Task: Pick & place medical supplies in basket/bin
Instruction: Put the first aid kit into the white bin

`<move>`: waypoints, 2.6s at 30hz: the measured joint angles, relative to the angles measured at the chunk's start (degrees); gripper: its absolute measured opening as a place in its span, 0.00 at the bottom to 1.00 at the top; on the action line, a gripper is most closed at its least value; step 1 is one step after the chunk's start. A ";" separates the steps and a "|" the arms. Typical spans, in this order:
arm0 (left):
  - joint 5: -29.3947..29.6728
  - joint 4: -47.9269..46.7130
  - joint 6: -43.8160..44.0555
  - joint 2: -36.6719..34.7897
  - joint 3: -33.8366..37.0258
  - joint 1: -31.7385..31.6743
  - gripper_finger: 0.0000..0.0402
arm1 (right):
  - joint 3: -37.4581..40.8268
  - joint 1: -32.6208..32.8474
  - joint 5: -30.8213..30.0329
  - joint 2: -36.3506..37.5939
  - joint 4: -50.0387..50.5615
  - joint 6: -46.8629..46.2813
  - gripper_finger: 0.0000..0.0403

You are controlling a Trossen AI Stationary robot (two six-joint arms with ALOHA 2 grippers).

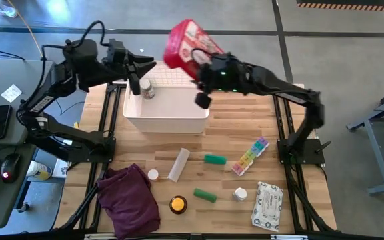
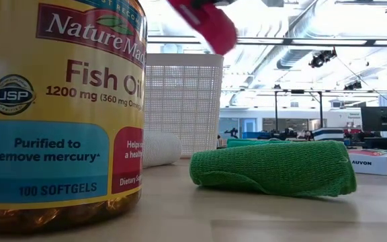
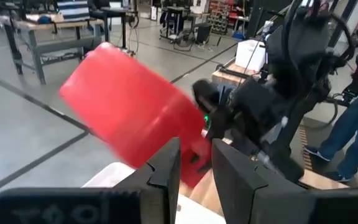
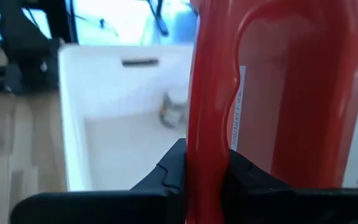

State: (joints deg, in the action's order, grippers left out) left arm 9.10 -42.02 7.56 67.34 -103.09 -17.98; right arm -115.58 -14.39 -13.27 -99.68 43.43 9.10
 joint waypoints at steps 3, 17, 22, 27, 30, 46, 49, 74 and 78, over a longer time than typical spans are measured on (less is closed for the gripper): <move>0.07 0.36 -0.02 -1.75 0.00 0.00 0.32 | -3.88 -0.12 2.43 -5.49 0.07 0.40 0.11; 6.58 -5.43 3.32 -6.87 -0.02 0.00 0.32 | -5.43 -0.64 11.06 -22.29 -1.98 4.01 0.11; 7.19 -12.92 7.74 -6.85 -0.02 0.00 0.32 | -5.71 -1.81 14.58 -25.37 -1.83 5.04 0.11; 9.64 -17.33 12.15 -6.85 -0.02 -0.02 0.32 | -5.65 -3.67 17.39 -27.48 -1.65 4.05 0.11; 9.62 -17.73 12.23 -7.30 -0.02 -0.01 0.32 | -5.65 -4.78 18.17 -27.58 -2.00 3.52 0.11; 9.55 -18.25 11.34 -9.43 -0.02 -0.02 0.32 | -5.42 -6.81 38.51 -24.28 -8.10 -9.33 0.11; 9.55 -18.23 9.93 -9.33 0.00 0.00 0.32 | -5.34 -6.62 38.58 -24.30 -7.73 -9.08 0.11; 14.12 -19.34 7.79 -9.37 0.00 -0.02 0.32 | -5.45 -10.54 29.16 -26.83 -0.92 -0.74 0.11; 14.11 -19.50 7.96 -9.33 0.00 0.00 0.32 | -5.37 -10.49 28.51 -28.73 -0.57 -1.22 0.11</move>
State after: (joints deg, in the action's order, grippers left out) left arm 23.21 -61.52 15.52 58.01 -103.09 -17.98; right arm -120.95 -24.88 15.24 -128.42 42.87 7.88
